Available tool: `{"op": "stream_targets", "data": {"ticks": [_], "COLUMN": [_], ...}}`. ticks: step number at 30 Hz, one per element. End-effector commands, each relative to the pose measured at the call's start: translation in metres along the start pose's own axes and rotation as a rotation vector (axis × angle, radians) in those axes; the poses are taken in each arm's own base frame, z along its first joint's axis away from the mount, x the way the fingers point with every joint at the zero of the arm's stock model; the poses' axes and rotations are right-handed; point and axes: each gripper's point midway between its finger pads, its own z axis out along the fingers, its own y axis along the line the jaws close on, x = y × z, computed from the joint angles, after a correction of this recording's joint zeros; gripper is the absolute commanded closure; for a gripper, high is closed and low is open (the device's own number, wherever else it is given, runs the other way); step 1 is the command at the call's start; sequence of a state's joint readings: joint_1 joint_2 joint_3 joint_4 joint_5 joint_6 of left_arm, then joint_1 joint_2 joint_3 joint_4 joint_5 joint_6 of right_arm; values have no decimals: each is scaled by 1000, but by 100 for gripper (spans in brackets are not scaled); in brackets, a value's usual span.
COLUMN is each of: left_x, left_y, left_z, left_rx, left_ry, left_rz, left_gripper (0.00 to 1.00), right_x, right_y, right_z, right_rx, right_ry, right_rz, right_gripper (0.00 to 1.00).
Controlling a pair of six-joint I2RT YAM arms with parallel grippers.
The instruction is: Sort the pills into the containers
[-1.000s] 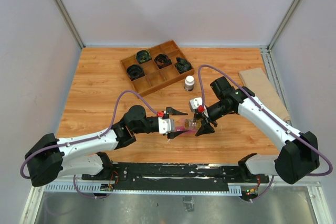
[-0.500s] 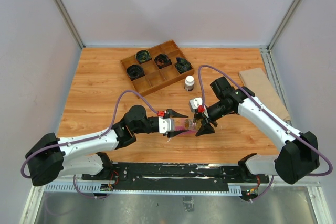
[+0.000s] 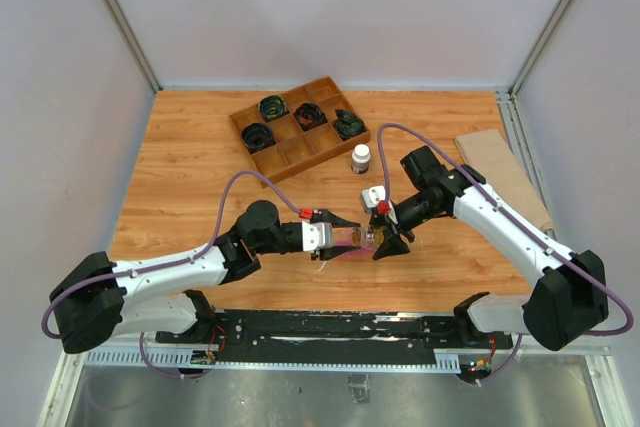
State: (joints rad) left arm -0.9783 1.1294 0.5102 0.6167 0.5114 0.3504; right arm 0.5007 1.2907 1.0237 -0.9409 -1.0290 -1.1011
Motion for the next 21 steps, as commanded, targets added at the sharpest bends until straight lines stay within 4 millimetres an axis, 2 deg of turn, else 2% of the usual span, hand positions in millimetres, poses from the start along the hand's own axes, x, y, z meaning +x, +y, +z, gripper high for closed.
{"op": "stream_targets", "data": {"ticks": [1,6,10,15,21], "left_x": [-17,-23,-28,-28,-26], "left_y": [1,2,13,27,38], "left_z": [3,-2,-8,-15,-18], "left_rx": [-2,-71,-184,-341,-449], "left_ry": [-81,-159,-253,-292,-282], "left_rz": [-44,-239,-468,-627,-840], "left_gripper": [73,81,99,100,100], "right_x": [-12,-10,-10,-8,-5], "right_y": [-2,-4,-5,-6,-9], "right_z": [-4,-4,-4,-4,-3], "right_rx": [-2,3,3,6,10], "right_ry": [-29,-19,-15,-7,5], "right_rz": [-17,-8,-3,4,19], "right_gripper": [100,99,99,99,99]}}
